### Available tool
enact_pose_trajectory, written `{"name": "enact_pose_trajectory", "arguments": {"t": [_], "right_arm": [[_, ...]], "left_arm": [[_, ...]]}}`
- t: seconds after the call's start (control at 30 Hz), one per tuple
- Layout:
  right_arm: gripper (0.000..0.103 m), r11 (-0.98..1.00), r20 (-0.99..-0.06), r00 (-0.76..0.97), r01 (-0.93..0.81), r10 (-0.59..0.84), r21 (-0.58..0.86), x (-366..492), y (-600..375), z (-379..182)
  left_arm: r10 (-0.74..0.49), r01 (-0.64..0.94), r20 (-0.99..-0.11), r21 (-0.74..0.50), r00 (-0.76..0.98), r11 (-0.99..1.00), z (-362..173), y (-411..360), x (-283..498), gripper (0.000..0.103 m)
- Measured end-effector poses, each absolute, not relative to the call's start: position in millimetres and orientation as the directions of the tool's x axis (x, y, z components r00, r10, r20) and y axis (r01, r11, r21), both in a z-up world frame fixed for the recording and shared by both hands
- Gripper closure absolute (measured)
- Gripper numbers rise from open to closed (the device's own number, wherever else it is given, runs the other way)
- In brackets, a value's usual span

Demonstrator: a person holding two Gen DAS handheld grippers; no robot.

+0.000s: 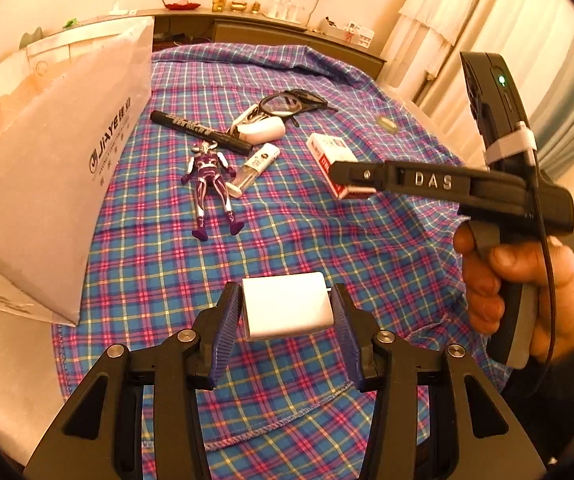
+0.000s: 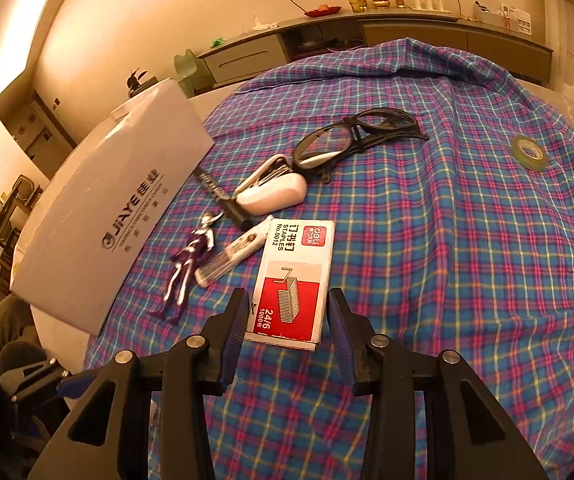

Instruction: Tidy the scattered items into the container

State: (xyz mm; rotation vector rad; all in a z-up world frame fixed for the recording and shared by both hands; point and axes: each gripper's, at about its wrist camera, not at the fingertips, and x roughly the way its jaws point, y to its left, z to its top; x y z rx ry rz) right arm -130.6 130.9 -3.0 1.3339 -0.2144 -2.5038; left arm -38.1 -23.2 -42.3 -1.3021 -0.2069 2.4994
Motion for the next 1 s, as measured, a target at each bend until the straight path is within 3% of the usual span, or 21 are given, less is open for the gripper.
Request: {"name": "enact_pose_trajectory", "arguments": {"t": [1.0], "right_arm": [[0.061, -0.89, -0.738, -0.498, 0.278, -0.455, 0.361, -42.3, 94.5, 15.3]], "left_arm": [[0.307, -0.121, -0.709, -0.301, -0.635, -0.946, 22.0, -67.1, -14.6, 0.055]]}}
